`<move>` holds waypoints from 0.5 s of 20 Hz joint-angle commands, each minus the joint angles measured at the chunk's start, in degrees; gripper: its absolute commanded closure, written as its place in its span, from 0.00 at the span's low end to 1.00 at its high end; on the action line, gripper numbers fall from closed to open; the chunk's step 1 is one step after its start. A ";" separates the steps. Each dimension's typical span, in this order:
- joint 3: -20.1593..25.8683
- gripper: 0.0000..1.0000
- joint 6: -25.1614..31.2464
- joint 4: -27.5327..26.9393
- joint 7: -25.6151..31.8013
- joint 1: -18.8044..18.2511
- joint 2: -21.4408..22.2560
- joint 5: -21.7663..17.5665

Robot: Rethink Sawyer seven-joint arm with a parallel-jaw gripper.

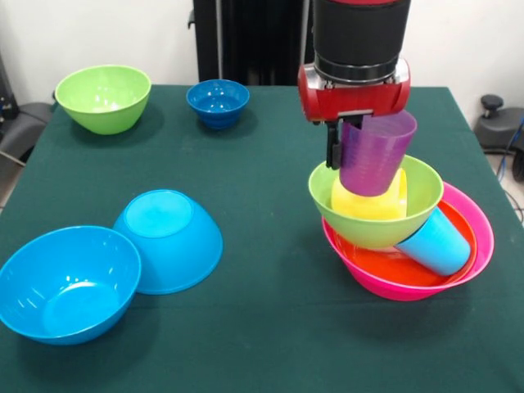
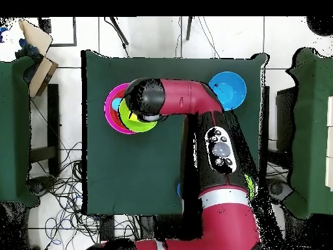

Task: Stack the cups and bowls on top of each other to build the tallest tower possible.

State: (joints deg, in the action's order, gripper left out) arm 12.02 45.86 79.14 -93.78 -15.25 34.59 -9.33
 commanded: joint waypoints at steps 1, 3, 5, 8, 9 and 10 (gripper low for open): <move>4.81 1.00 4.81 -2.59 2.21 0.75 -2.97 -0.68; 4.60 1.00 4.02 -2.96 1.95 0.79 -3.17 -0.86; 4.33 1.00 2.82 -3.23 1.72 0.96 -3.47 -1.28; 3.93 1.00 1.26 -3.70 1.18 1.26 -4.53 -1.79; 3.84 1.00 0.94 -4.05 1.06 1.33 -4.99 -1.90; 3.76 1.00 0.71 -4.23 0.96 1.41 -5.24 -1.97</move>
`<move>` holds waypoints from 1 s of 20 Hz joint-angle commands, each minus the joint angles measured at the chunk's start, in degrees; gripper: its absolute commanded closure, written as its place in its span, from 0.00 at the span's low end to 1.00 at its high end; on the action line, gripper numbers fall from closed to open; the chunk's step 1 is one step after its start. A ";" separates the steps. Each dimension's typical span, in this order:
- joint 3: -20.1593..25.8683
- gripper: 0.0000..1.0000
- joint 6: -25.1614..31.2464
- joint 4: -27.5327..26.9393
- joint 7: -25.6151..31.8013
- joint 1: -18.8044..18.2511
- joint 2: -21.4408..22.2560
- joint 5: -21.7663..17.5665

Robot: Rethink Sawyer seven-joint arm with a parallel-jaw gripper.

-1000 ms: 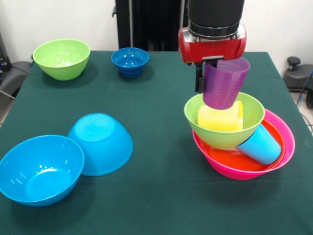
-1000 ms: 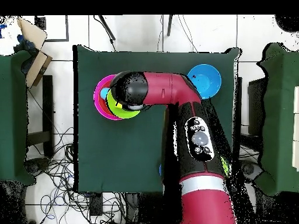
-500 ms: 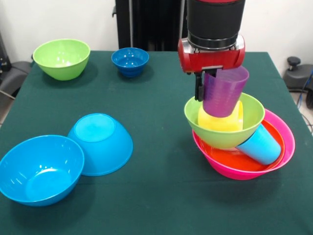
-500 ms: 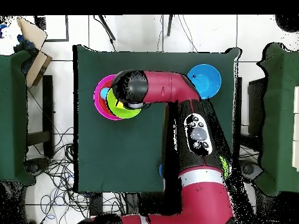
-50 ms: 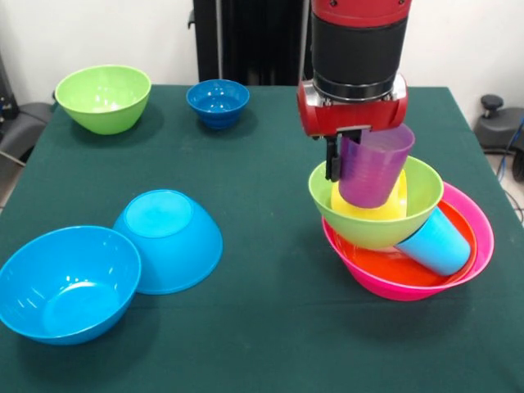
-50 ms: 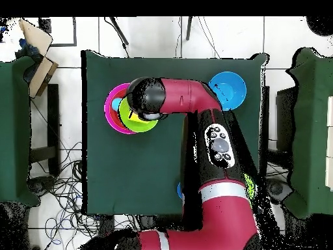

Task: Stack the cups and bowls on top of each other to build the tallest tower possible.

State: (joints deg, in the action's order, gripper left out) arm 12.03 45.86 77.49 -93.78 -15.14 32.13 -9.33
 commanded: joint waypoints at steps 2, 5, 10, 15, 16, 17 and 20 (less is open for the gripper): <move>3.61 1.00 0.37 -2.82 0.69 1.48 -3.15 -2.04; 3.34 1.00 -0.36 -2.91 0.16 1.85 -3.73 -2.26; 2.68 1.00 -0.15 -3.65 -1.12 2.86 -4.25 -2.30; 2.27 1.00 0.06 -4.32 -1.61 3.39 -4.52 -2.33; 2.24 1.00 0.12 -4.35 -1.66 3.46 -4.51 -2.26; 2.17 1.00 0.40 -4.75 -1.82 3.69 -4.59 -2.19; 1.91 0.00 -0.11 -4.77 -2.61 4.01 -4.52 -1.74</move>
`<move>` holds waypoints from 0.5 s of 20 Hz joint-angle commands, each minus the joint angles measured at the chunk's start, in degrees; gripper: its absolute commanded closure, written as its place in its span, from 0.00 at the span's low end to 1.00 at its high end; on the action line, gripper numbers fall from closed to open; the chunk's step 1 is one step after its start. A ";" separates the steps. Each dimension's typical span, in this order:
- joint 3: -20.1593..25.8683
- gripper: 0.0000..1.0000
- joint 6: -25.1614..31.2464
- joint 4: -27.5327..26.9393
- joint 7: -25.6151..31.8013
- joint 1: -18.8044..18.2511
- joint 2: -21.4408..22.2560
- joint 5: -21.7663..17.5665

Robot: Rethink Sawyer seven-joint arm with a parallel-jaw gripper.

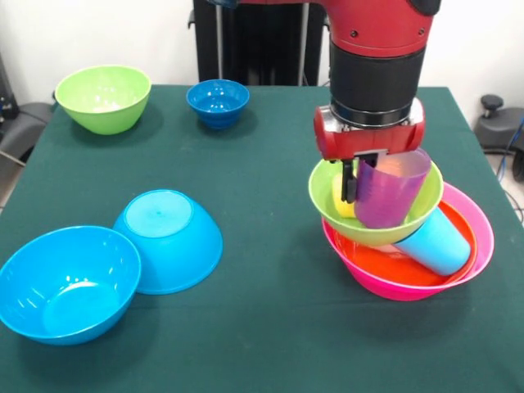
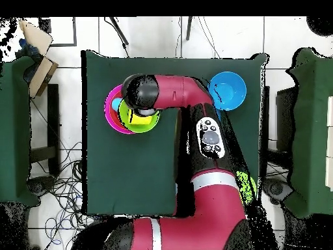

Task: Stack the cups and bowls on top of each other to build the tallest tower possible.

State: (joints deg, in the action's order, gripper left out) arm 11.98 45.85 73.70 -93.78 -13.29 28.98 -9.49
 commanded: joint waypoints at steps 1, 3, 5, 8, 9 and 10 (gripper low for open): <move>1.71 0.00 -0.84 -0.87 -3.26 2.28 -1.28 -1.60; 1.97 0.00 -0.50 -0.98 -2.87 2.36 -1.11 -1.49; 2.70 0.00 -0.41 0.47 -2.34 1.89 -0.37 -0.79; 1.76 0.00 -0.76 2.57 -5.03 1.76 0.84 0.40; 1.65 0.00 -0.75 2.84 -5.15 1.71 1.00 0.48; 1.59 0.00 -0.54 2.90 -5.06 1.73 1.15 0.50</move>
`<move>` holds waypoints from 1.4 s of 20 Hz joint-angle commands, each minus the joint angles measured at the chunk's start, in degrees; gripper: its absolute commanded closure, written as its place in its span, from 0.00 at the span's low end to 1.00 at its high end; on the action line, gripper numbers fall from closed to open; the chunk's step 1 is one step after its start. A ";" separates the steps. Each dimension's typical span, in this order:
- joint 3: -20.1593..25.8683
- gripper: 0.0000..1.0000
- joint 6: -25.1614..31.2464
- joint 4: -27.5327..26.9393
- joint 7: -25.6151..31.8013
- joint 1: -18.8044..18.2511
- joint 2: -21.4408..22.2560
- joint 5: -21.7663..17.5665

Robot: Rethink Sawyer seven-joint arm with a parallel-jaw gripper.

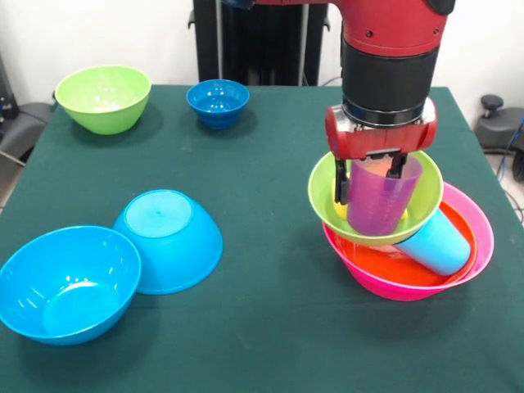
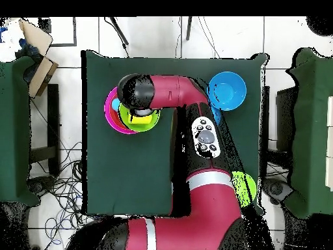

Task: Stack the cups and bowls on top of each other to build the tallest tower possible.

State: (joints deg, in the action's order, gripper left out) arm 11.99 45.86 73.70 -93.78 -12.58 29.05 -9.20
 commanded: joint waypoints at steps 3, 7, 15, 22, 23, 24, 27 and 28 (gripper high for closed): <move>1.66 0.00 -0.33 4.94 -4.52 0.61 2.79 0.53; 1.73 0.00 0.96 7.84 -3.17 0.08 6.01 0.74; 1.85 0.00 2.77 11.30 -1.66 -0.70 9.87 0.69; 2.82 0.00 1.99 12.38 0.58 -2.45 10.56 0.18; 3.00 0.00 1.91 12.50 1.00 -2.81 10.61 0.12; 3.17 0.00 1.73 12.79 1.39 -3.18 10.70 0.06; 3.45 0.00 1.50 13.40 1.93 -3.97 10.89 -0.10; 3.51 0.00 1.45 13.59 2.15 -4.19 10.99 -0.19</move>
State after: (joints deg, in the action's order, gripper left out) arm 11.99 45.87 80.98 -93.78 -14.92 40.83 -8.83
